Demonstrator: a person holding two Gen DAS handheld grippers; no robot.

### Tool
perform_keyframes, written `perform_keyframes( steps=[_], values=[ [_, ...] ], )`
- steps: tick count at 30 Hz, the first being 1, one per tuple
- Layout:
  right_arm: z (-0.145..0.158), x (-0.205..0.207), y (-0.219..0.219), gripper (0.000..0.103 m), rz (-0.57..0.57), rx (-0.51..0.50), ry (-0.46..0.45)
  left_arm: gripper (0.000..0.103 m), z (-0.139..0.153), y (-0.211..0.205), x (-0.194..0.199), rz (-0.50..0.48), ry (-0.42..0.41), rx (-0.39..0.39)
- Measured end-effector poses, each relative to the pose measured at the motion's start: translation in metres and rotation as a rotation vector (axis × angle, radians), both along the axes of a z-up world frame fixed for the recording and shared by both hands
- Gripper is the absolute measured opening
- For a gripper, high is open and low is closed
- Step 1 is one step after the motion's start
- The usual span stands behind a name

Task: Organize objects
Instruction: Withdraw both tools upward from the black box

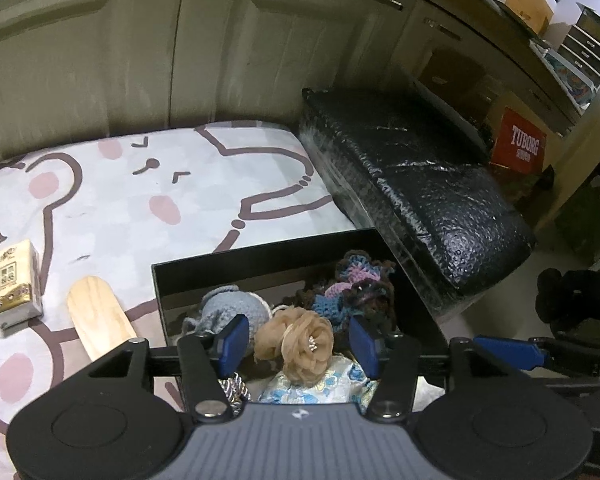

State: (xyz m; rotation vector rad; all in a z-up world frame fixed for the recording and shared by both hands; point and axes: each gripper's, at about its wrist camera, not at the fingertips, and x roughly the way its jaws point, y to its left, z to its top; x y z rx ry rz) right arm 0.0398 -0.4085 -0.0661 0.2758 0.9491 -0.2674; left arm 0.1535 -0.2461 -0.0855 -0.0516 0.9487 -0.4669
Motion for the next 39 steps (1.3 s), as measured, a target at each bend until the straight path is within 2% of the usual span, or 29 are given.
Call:
perform_keyframes(
  steps=[16,22,31,39],
  values=[
    [0.027,-0.008,0.011,0.048,-0.047,-0.009,-0.086,0.058,0.028,0.043,-0.016,0.072,-0.011,0.043],
    [0.035,-0.013,0.018,0.05,-0.057,-0.027,-0.102,0.066,0.038,0.058,-0.024,0.094,-0.027,0.061],
    [0.039,-0.013,0.03,0.069,-0.065,-0.049,-0.107,0.092,0.048,0.083,-0.032,0.142,-0.051,0.108],
    [0.041,-0.002,0.047,0.094,-0.063,-0.075,-0.117,0.101,0.052,0.112,-0.035,0.186,-0.057,0.136]
  ],
)
